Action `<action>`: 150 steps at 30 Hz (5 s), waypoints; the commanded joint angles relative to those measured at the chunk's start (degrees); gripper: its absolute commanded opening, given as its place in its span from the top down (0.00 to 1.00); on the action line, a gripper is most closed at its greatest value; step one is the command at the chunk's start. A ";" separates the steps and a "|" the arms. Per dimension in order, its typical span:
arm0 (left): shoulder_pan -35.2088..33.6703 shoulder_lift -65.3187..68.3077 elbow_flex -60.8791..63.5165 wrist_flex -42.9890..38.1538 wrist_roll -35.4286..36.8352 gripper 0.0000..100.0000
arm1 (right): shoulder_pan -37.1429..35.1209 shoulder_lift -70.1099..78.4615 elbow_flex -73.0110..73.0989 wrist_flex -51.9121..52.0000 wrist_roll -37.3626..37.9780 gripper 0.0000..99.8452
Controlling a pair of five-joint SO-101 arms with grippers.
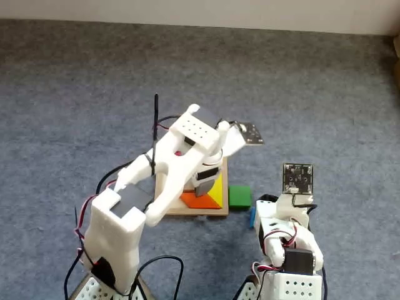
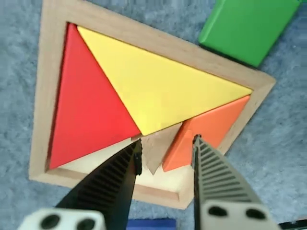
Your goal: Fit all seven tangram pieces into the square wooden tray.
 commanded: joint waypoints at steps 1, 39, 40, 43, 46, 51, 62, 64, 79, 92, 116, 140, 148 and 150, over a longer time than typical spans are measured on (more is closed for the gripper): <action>-0.84 -9.45 -0.40 2.55 0.26 0.82 | 0.57 -0.31 5.23 -0.75 0.70 0.97; -48.13 -72.40 71.52 -26.73 0.62 0.82 | -8.92 1.89 -20.62 10.15 4.66 0.87; -48.22 -72.40 72.57 -27.60 0.62 0.82 | -9.27 3.82 -21.05 10.15 4.66 0.87; -48.22 -72.40 75.47 -29.45 0.62 0.82 | -10.07 13.49 -24.40 9.71 4.48 0.87; -48.22 -72.48 76.62 -30.51 2.90 0.82 | -10.07 26.15 -31.96 9.54 4.66 0.87; -48.22 -72.22 76.97 -31.91 4.22 0.82 | -10.07 47.43 -45.93 9.80 12.57 0.87; -48.31 -72.48 78.11 -31.91 4.22 0.82 | -13.41 77.58 -56.22 9.89 44.31 0.75; -48.31 -72.31 78.11 -32.00 4.22 0.82 | -14.64 79.69 -56.48 9.89 47.30 0.69; -48.31 -72.48 79.60 -34.73 4.22 0.82 | -23.16 81.54 -55.78 9.80 64.09 0.62; -48.31 -72.48 79.69 -34.73 4.22 0.82 | -23.16 81.63 -41.80 -6.11 68.13 0.65; -48.31 -72.48 79.69 -34.73 4.22 0.82 | -19.38 97.01 -50.68 -1.71 68.13 0.92; -48.31 -72.48 79.78 -34.64 4.22 0.82 | -37.05 92.00 -74.15 -11.03 10.81 0.92; -48.31 -72.48 79.78 -34.55 4.13 0.82 | -42.24 107.12 -76.79 -17.80 2.55 0.92; -48.31 -72.48 79.78 -34.55 4.13 0.82 | -42.77 109.58 -77.85 -17.80 1.41 0.92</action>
